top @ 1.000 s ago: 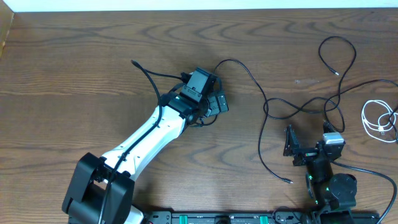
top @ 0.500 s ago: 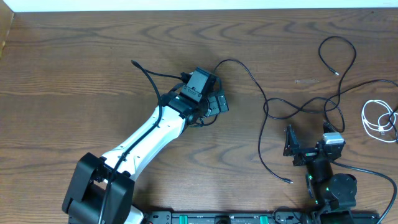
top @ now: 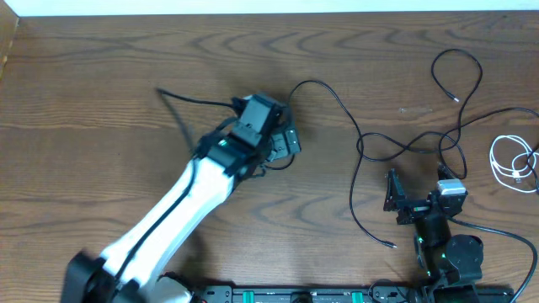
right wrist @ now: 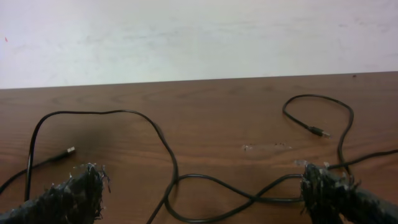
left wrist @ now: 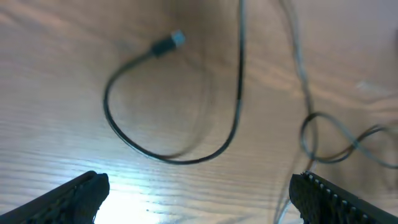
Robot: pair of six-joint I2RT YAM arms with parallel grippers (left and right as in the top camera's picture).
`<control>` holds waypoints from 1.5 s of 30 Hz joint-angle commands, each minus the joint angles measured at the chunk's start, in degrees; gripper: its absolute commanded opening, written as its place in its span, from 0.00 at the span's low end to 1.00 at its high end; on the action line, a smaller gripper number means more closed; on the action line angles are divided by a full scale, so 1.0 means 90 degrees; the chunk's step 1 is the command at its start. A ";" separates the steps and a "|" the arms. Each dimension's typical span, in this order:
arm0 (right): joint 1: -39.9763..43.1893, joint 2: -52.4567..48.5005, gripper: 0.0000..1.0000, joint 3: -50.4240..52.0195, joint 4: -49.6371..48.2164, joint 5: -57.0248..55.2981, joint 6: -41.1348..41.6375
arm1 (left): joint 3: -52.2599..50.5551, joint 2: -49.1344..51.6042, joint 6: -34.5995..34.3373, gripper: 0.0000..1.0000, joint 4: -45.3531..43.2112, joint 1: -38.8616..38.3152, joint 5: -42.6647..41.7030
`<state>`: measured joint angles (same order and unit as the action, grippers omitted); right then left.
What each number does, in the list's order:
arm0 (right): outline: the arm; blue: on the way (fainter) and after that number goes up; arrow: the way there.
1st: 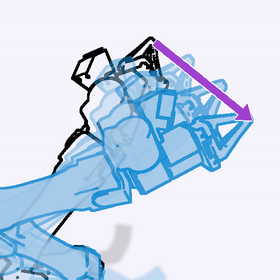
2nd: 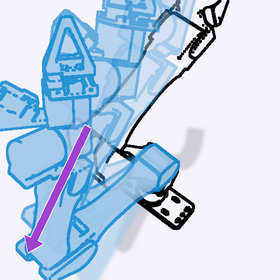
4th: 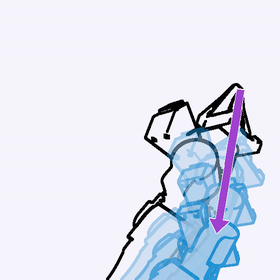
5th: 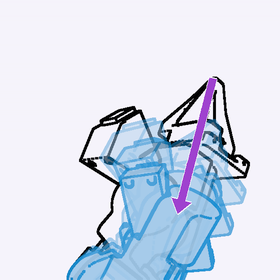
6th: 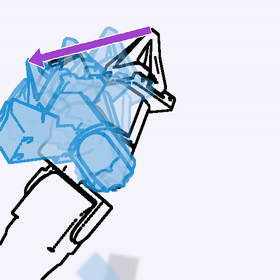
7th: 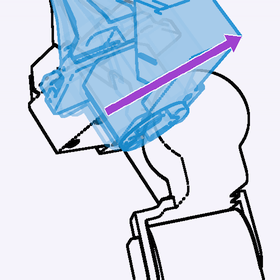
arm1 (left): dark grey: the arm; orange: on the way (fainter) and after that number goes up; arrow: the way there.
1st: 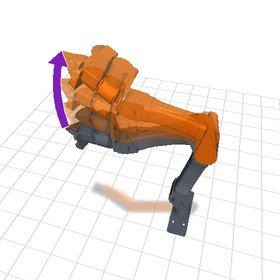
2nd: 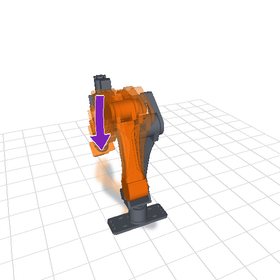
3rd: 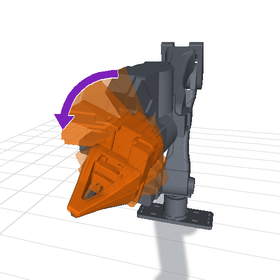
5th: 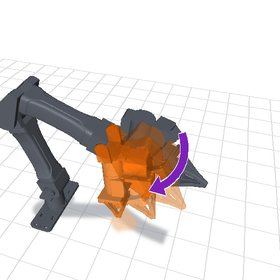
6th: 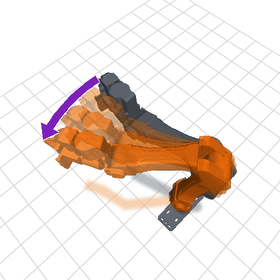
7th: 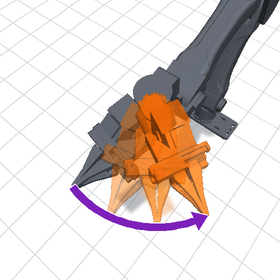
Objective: Untangle cables
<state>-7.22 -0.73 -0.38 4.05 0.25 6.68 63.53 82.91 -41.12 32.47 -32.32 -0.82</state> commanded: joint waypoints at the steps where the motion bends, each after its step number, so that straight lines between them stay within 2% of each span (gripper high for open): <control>1: -0.0029 0.0039 0.99 0.0010 0.0029 0.0036 -0.0109 | -0.0313 -0.0736 0.0119 0.98 0.0051 -0.0002 0.0865; 8: -0.0029 0.0039 0.99 0.0010 0.0029 0.0036 -0.0109 | -0.1481 -0.1768 0.0291 0.98 -0.0401 0.0073 0.1870; 18: -0.0029 0.0039 0.99 0.0010 0.0029 0.0034 -0.0109 | -0.3759 -0.2822 0.0452 0.98 -0.2497 0.0593 0.1807; 33: -0.0029 0.0039 0.99 0.0010 0.0029 0.0036 -0.0112 | -0.5894 -0.3621 0.0784 0.98 -0.5146 0.1498 0.0923; 36: -0.0029 0.0039 0.99 0.0010 0.0029 0.0036 -0.0109 | -0.6244 -0.3767 0.0782 0.98 -0.5435 0.1610 0.0869; 45: -0.0029 0.0039 0.99 0.0010 0.0029 0.0036 -0.0109 | -0.6972 -0.4476 0.0784 0.98 -0.5481 0.1809 0.0828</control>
<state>-7.22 -0.71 -0.38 4.05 0.25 6.46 2.52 45.06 -34.70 -16.58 -16.49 7.14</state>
